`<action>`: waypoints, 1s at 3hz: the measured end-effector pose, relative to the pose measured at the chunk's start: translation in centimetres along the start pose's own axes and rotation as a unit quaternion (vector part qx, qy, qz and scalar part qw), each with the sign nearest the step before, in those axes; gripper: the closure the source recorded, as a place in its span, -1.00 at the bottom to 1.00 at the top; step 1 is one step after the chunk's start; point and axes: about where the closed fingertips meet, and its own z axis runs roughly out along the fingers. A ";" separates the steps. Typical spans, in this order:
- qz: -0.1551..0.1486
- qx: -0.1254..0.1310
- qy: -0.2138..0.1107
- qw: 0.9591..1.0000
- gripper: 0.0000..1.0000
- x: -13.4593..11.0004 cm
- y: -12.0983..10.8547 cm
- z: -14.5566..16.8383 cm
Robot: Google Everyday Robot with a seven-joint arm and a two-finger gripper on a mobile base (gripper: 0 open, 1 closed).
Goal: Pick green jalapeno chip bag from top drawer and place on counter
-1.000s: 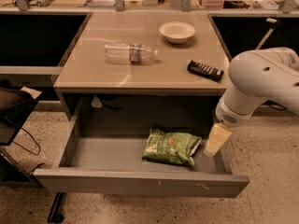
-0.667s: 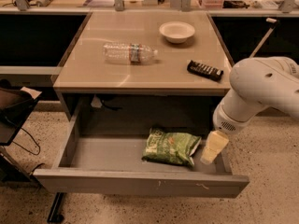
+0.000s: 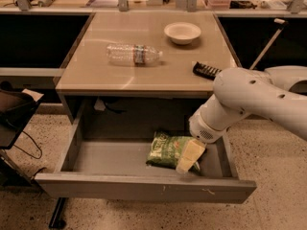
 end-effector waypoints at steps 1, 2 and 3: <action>0.000 0.001 -0.004 1.000 -1.00 -0.3 0.0 0.1; 0.016 0.011 -0.023 1.000 -1.00 0.4 -0.8 1.3; 0.029 0.040 -0.081 0.995 -1.00 0.1 -4.4 3.6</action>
Offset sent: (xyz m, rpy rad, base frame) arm 0.0198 -0.0115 -0.0378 0.0933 -0.0531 -0.1095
